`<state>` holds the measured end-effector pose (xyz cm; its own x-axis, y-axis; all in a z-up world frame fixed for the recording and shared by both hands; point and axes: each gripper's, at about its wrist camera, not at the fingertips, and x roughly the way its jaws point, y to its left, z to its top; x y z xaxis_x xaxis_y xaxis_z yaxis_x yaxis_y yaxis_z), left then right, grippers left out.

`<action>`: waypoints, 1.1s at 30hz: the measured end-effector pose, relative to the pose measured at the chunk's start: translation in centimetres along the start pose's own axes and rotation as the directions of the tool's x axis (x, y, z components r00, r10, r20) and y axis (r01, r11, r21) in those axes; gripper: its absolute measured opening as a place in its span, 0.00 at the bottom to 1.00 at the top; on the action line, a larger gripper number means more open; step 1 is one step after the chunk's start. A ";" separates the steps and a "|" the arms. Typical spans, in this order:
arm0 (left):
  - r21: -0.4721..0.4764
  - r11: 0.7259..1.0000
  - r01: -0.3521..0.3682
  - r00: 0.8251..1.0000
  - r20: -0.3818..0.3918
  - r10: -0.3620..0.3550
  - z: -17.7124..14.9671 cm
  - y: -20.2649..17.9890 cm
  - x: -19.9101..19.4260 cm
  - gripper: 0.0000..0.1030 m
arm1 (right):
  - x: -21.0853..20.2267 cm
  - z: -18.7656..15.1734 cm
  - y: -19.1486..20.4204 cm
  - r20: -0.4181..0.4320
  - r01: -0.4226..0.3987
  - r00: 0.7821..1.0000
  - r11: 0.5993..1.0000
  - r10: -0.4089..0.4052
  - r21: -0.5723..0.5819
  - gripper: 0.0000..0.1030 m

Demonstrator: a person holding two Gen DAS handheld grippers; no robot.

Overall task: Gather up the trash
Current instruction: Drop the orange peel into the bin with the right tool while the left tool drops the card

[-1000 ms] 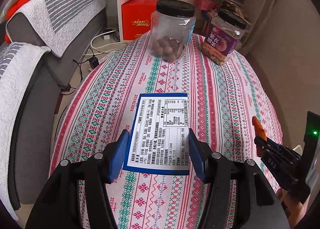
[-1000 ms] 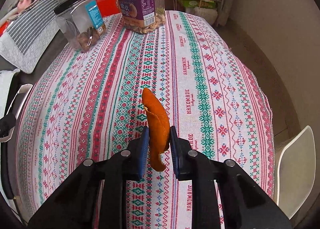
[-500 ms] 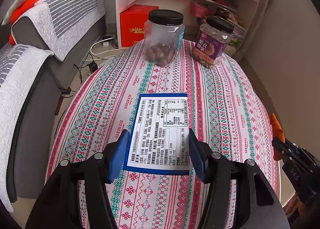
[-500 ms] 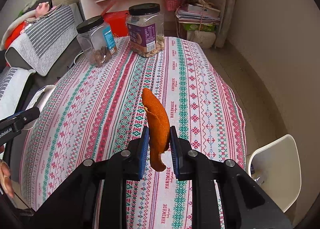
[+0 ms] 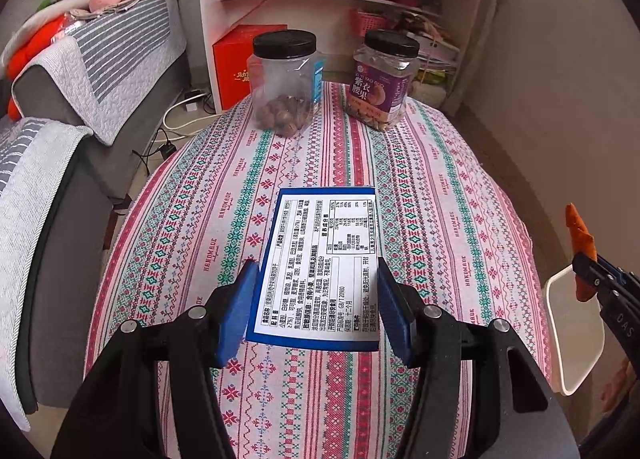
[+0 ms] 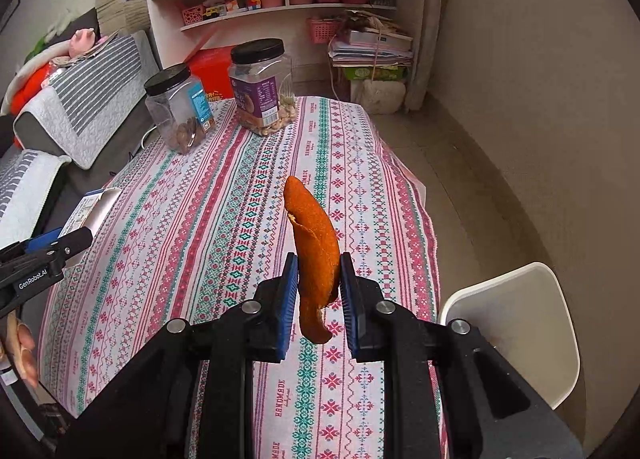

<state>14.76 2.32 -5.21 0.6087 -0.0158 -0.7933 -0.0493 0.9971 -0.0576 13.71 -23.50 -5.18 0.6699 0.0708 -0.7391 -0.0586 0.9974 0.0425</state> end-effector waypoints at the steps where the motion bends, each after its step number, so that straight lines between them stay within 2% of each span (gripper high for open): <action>1: 0.004 1.000 0.004 1.000 0.003 -0.004 -0.1 -0.4 -0.1 0.55 | -0.3 -0.1 -0.5 0.005 0.005 1.000 1.000 -0.005 0.008 0.19; 13: 0.071 0.995 0.063 0.998 -0.002 -0.063 -1.3 -5.3 -0.2 0.55 | -2.4 -1.3 -7.0 0.025 0.091 0.995 0.990 -0.094 0.105 0.19; 19: 0.097 0.990 0.099 0.995 -0.010 -0.098 -1.8 -8.2 0.0 0.55 | -2.9 -2.1 -11.3 0.015 0.160 0.986 0.973 -0.165 0.168 0.19; 23: 0.153 0.978 0.142 0.989 0.003 -0.145 -2.3 -11.0 -0.2 0.55 | -3.2 -2.8 -14.5 0.001 0.191 0.981 0.957 -0.196 0.218 0.23; 24: 0.170 0.974 0.150 0.988 0.004 -0.153 -2.5 -11.9 -0.2 0.55 | -3.4 -3.0 -15.3 -0.004 0.202 0.978 0.952 -0.206 0.231 0.35; 26: 0.190 0.966 0.177 0.984 -0.004 -0.179 -2.8 -13.5 -0.1 0.55 | -4.0 -3.4 -16.8 -0.005 0.241 0.969 0.933 -0.248 0.268 0.52; 33: 0.245 0.928 0.283 0.959 -0.040 -0.282 -4.4 -20.5 0.0 0.55 | -6.2 -4.8 -21.6 -0.010 0.308 0.943 0.855 -0.334 0.417 0.78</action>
<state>12.33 -18.45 -6.68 0.5655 -0.2989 -0.7687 0.3200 0.9385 -0.1295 7.23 -45.57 -4.75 0.6434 -0.2664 -0.7176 0.4644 0.8811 0.0893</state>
